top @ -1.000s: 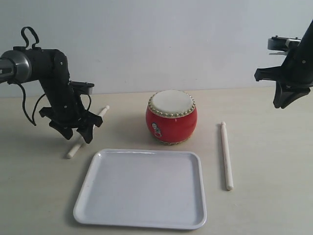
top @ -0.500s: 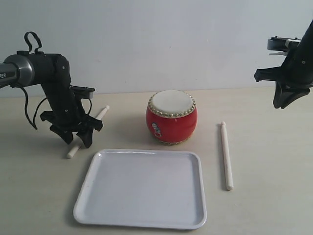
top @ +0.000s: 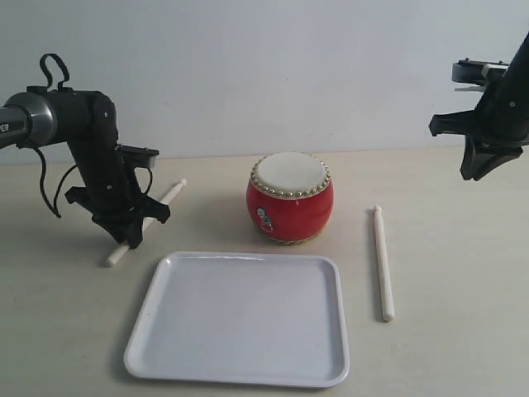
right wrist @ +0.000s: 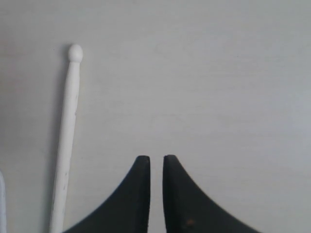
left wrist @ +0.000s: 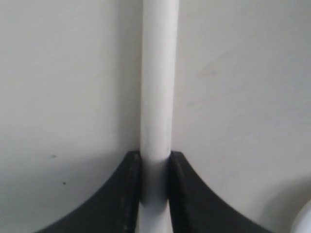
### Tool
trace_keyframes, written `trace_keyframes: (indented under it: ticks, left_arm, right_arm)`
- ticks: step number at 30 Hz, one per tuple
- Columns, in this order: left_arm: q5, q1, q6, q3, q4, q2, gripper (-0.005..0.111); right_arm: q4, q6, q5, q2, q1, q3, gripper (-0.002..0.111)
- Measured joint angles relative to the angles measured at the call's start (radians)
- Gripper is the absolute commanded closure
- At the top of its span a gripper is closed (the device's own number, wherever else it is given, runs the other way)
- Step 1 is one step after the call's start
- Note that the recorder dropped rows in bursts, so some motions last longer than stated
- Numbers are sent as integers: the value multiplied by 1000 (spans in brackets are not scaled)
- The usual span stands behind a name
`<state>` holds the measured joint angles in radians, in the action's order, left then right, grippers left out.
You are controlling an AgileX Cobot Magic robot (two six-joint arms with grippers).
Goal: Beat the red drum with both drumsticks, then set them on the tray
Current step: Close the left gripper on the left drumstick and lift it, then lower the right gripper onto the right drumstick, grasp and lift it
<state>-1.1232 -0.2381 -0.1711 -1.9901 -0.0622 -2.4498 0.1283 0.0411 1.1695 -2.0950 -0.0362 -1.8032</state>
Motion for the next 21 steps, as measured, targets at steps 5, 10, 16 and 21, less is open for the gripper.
trace_keyframes:
  ticks: [5, 10, 16, 21]
  left_arm:
    - [-15, 0, 2, 0, 0, 24, 107]
    - [-19, 0, 8, 19, -11, 111, 107]
    - [-17, 0, 15, 117, -17, 234, 107]
    - [-9, 0, 17, 176, -17, 311, 107]
  right_arm:
    - [0, -3, 19, 0, 0, 0, 97]
    - [-13, -35, 30, 28, 32, 0, 97]
    - [-40, -127, 20, 21, 194, 14, 91]
    - [-46, -206, -27, 6, 222, 45, 71]
